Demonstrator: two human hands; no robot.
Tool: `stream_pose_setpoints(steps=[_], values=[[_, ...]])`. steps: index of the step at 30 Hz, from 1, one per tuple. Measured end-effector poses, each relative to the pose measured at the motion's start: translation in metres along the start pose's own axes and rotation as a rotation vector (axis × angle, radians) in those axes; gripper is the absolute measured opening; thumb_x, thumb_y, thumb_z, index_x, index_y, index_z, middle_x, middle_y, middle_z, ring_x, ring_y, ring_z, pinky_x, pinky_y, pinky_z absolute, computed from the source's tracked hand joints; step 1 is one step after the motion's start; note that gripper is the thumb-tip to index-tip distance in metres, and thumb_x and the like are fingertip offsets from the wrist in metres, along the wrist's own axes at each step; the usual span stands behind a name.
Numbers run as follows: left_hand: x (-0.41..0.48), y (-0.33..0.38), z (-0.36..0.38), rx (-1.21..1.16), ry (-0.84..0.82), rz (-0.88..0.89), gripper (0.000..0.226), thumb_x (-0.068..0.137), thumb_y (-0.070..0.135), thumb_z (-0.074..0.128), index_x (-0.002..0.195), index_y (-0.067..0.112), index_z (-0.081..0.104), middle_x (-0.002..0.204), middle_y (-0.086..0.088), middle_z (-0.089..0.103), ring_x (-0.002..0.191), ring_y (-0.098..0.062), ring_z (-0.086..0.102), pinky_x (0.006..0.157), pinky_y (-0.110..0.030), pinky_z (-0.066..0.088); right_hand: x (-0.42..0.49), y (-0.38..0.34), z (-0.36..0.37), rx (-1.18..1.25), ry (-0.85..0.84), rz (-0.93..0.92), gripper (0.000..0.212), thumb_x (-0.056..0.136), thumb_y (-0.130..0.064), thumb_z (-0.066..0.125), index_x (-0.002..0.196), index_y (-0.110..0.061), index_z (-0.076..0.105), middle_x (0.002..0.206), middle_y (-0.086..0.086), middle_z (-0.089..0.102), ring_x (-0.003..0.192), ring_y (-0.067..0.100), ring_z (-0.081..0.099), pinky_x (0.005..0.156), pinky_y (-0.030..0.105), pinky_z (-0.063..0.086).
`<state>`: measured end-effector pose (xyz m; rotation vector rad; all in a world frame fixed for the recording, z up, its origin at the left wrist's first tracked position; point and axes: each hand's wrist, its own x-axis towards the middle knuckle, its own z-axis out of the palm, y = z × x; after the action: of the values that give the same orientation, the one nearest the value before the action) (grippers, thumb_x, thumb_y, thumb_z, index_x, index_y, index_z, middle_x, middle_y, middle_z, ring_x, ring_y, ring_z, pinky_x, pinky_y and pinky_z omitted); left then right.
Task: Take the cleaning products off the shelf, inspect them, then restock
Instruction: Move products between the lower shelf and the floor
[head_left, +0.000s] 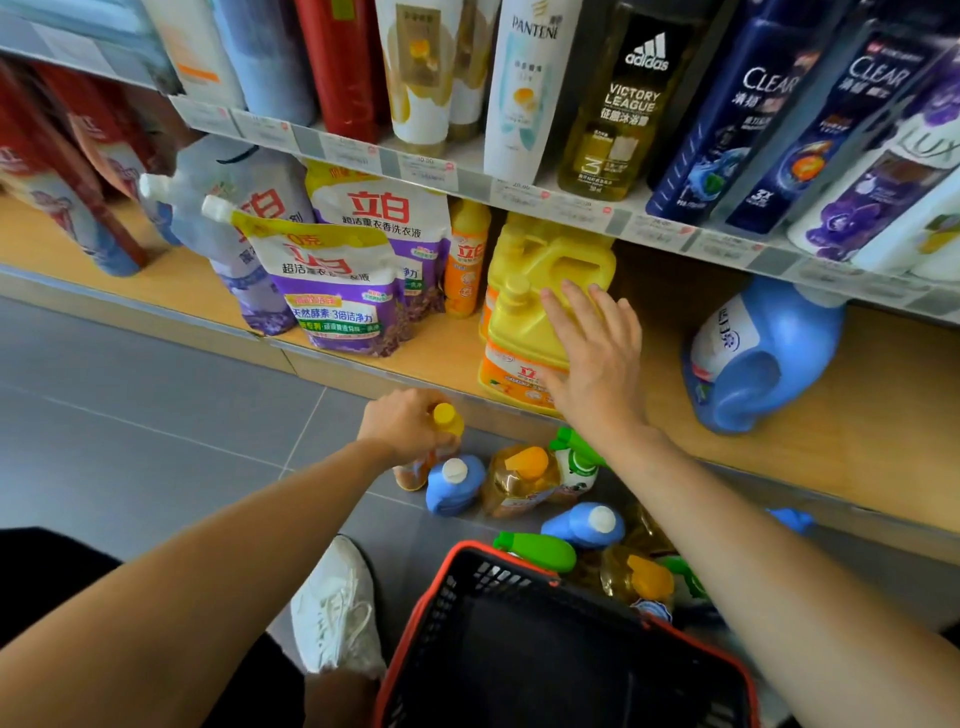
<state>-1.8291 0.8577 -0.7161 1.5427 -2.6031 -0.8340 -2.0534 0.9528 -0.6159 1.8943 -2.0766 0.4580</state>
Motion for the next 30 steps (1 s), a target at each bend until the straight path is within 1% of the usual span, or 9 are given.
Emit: stream_pose_setpoints(steps=[4,7,9,11,13,15,22,27,30], values=[[0.002,0.001,-0.011,-0.003,-0.006,0.048,0.056,0.068,0.071,0.06,0.115,0.041,0.069,0.109,0.012,0.072,0.102,-0.016,0.066,0.079,-0.032,0.052,0.005,0.001,-0.002,-0.019,0.023,-0.004,0.088,0.072,-0.034,0.086,0.148,-0.021,0.043,0.147,0.006,0.048,0.134,0.032,0.042,0.113,0.05,0.029],[0.013,0.012,-0.03,-0.187,0.185,0.054,0.056,0.075,0.074,0.046,0.103,0.035,0.074,0.101,0.013,0.075,0.093,-0.011,0.069,0.079,-0.032,0.056,0.016,0.004,-0.005,-0.041,0.002,-0.003,0.09,0.067,-0.039,0.089,0.144,-0.02,0.047,0.137,0.006,0.054,0.12,0.031,0.049,0.101,0.047,0.034],[0.032,0.024,-0.045,-0.289,0.308,0.041,0.043,0.084,0.063,0.055,0.107,0.033,0.074,0.103,0.012,0.075,0.094,-0.011,0.069,0.083,-0.036,0.057,0.02,0.004,-0.007,-0.034,-0.035,0.007,0.091,0.066,-0.041,0.089,0.144,-0.021,0.047,0.133,0.005,0.054,0.115,0.03,0.05,0.096,0.047,0.037],[0.056,0.037,-0.056,-0.438,0.367,0.035,0.035,0.091,0.048,0.063,0.12,0.03,0.069,0.113,0.006,0.074,0.101,-0.015,0.068,0.091,-0.042,0.057,0.022,0.004,-0.007,0.002,-0.063,0.018,0.09,0.067,-0.042,0.089,0.145,-0.023,0.047,0.132,0.005,0.054,0.114,0.031,0.049,0.095,0.047,0.039],[0.078,0.049,-0.062,-0.589,0.405,0.033,0.045,0.092,0.039,0.067,0.135,0.026,0.059,0.126,0.001,0.069,0.113,-0.019,0.064,0.098,-0.045,0.054,0.022,0.005,-0.007,0.02,-0.068,0.022,0.089,0.067,-0.042,0.088,0.144,-0.024,0.048,0.131,0.004,0.055,0.113,0.03,0.049,0.094,0.047,0.039],[0.098,0.055,-0.064,-0.641,0.462,0.03,0.052,0.093,0.035,0.067,0.141,0.025,0.052,0.135,0.0,0.062,0.122,-0.02,0.059,0.102,-0.046,0.051,0.022,0.007,-0.006,0.011,-0.07,0.027,0.089,0.067,-0.044,0.088,0.144,-0.026,0.047,0.13,0.003,0.054,0.113,0.029,0.048,0.093,0.045,0.039],[0.135,0.053,-0.055,-0.548,0.486,0.021,0.071,0.089,0.039,0.066,0.153,0.035,0.036,0.149,-0.005,0.045,0.137,-0.03,0.045,0.104,-0.055,0.044,0.021,0.009,0.001,0.007,-0.052,0.059,0.089,0.066,-0.045,0.088,0.144,-0.027,0.048,0.13,0.001,0.054,0.11,0.027,0.047,0.088,0.043,0.037],[0.156,0.05,-0.058,-0.444,0.481,-0.007,0.079,0.082,0.043,0.074,0.151,0.029,0.039,0.142,-0.008,0.043,0.132,-0.03,0.042,0.102,-0.049,0.043,0.021,0.009,0.002,0.018,-0.062,0.07,0.09,0.065,-0.044,0.089,0.144,-0.027,0.048,0.13,0.001,0.054,0.11,0.028,0.046,0.089,0.043,0.037],[0.166,0.042,-0.063,-0.361,0.471,0.005,0.076,0.076,0.044,0.081,0.142,0.021,0.05,0.139,-0.009,0.046,0.129,-0.03,0.045,0.102,-0.042,0.041,0.022,0.009,0.0,0.03,-0.07,0.072,0.09,0.066,-0.044,0.088,0.145,-0.026,0.048,0.13,0.002,0.054,0.11,0.028,0.046,0.09,0.043,0.037]])
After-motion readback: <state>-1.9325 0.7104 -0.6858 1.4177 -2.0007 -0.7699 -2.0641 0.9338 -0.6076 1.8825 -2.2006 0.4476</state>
